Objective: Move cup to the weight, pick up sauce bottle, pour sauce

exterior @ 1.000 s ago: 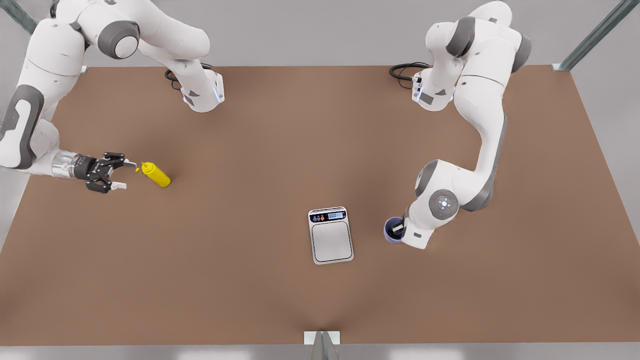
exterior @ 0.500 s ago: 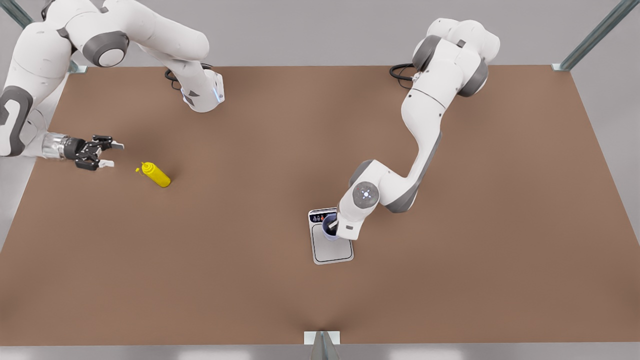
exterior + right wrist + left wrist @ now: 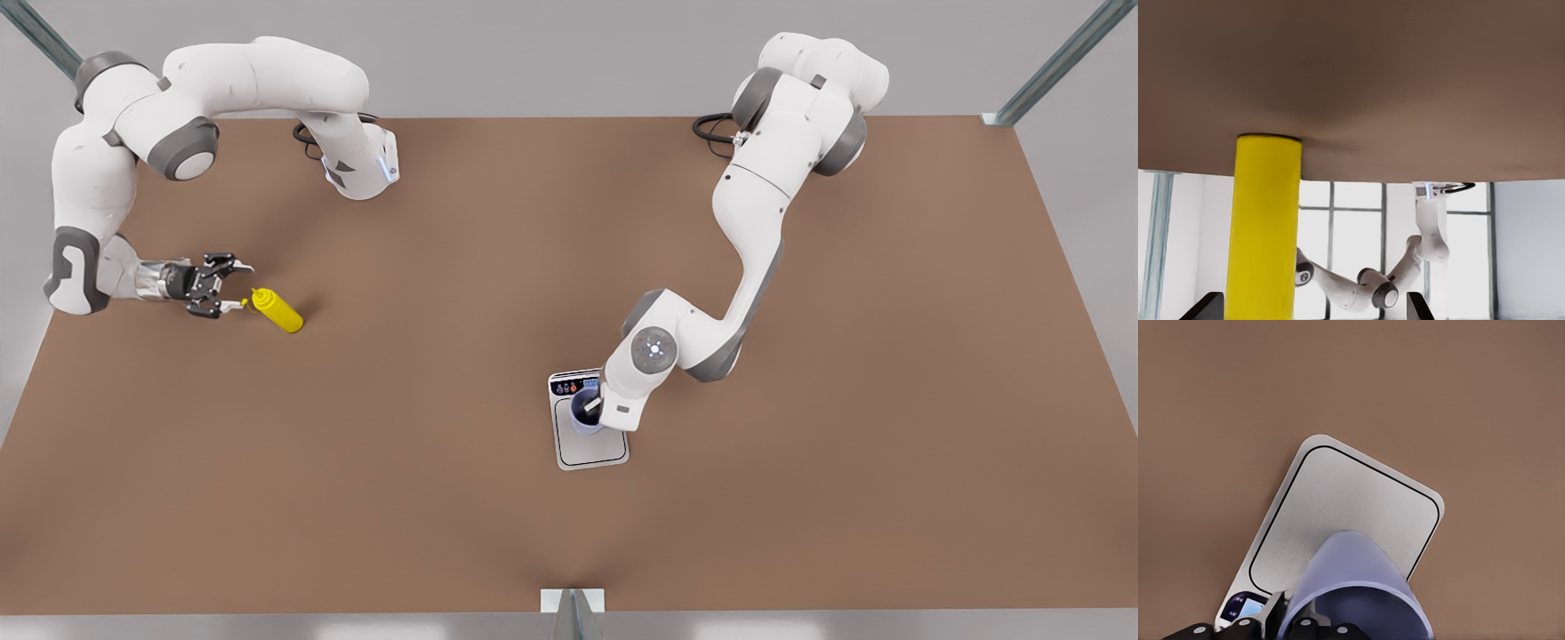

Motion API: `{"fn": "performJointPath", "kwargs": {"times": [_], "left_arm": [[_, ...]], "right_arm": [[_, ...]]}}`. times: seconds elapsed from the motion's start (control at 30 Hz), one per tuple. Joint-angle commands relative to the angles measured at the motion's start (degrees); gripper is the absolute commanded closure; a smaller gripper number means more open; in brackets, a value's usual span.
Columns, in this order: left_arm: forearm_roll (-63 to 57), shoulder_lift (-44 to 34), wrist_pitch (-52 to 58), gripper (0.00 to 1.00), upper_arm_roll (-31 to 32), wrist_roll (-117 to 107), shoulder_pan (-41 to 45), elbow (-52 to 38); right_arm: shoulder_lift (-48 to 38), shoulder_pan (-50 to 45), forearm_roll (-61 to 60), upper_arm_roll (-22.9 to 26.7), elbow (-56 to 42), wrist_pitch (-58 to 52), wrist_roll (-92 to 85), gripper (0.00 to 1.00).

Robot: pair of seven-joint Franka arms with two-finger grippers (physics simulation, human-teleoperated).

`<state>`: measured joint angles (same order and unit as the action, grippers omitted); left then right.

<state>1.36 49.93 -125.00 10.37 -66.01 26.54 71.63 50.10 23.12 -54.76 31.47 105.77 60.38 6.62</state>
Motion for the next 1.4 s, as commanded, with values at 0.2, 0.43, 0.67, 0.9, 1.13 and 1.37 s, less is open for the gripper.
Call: {"fn": "performJointPath", "kwargs": {"times": [0.2, 0.43, 0.67, 0.9, 1.13, 1.37], "left_arm": [[0.57, -0.97, 1.33, 0.0, 0.0, -0.52, -0.44, 0.09], [2.51, -4.66, 6.16, 0.0, 0.09, -0.61, -0.35, 0.09], [1.01, -19.69, 38.23, 0.0, -21.69, 55.14, -7.12, -4.48], [-2.77, -34.2, 39.83, 0.0, -19.78, 65.04, -12.57, 8.96], [-2.59, -35.42, 41.06, 0.0, -19.6, 65.92, -12.57, 8.88], [-2.68, -35.51, 41.24, 0.0, -19.6, 66.1, -12.48, 8.88]], "right_arm": [[-0.09, 0.43, 2.64, -2.29, -2.14, 2.63, -0.29, 0.0], [-0.09, 0.26, -0.88, -2.98, -2.5, 5.36, -0.02, 0.0], [-0.09, 0.43, -1.05, -6.42, -1.61, 5.8, 0.06, 0.0], [-0.27, 0.52, -1.85, -8.88, -0.47, 5.89, 0.06, 0.0], [-0.88, 0.52, -1.23, -10.64, 0.14, 5.1, 0.06, 0.0], [-4.22, -0.8, 1.49, -12.57, 2.43, 8.87, 0.06, 0.33]]}}
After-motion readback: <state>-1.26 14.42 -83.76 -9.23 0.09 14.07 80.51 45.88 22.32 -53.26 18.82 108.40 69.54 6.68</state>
